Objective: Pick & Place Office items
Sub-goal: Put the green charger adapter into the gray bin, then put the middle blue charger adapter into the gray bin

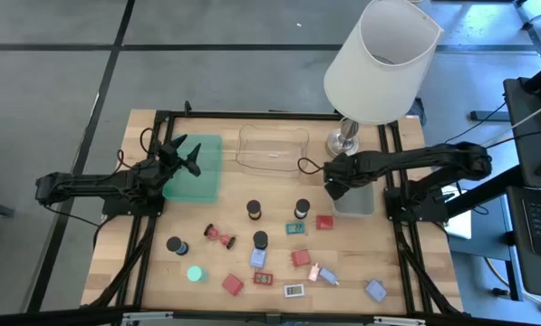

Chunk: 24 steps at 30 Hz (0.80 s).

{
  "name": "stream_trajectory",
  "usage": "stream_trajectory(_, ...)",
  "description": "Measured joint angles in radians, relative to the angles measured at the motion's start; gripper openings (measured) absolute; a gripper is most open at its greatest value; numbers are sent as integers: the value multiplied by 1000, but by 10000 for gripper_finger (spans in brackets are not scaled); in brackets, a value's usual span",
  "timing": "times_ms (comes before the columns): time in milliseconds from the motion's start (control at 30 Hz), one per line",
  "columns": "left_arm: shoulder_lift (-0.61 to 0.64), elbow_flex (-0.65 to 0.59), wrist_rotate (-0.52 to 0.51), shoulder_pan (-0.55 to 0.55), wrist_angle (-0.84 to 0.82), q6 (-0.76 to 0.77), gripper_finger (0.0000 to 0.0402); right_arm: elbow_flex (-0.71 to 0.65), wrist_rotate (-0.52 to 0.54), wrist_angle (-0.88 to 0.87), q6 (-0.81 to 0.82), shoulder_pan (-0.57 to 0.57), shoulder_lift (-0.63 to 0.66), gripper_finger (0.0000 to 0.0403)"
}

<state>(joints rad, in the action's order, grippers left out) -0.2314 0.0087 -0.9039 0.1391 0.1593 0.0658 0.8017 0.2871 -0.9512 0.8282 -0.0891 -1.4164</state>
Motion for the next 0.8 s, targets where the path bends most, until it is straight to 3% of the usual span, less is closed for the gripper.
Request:
stream_trajectory(400, 0, 0, 0, 0, 0, 0, 279, 0, -8, 17, -30, 0, -76, 167)
stream_trajectory(800, 0, 0, 0, 0, 0, 0, 279, 10, -15, -18, -78, 0, -65, 238)
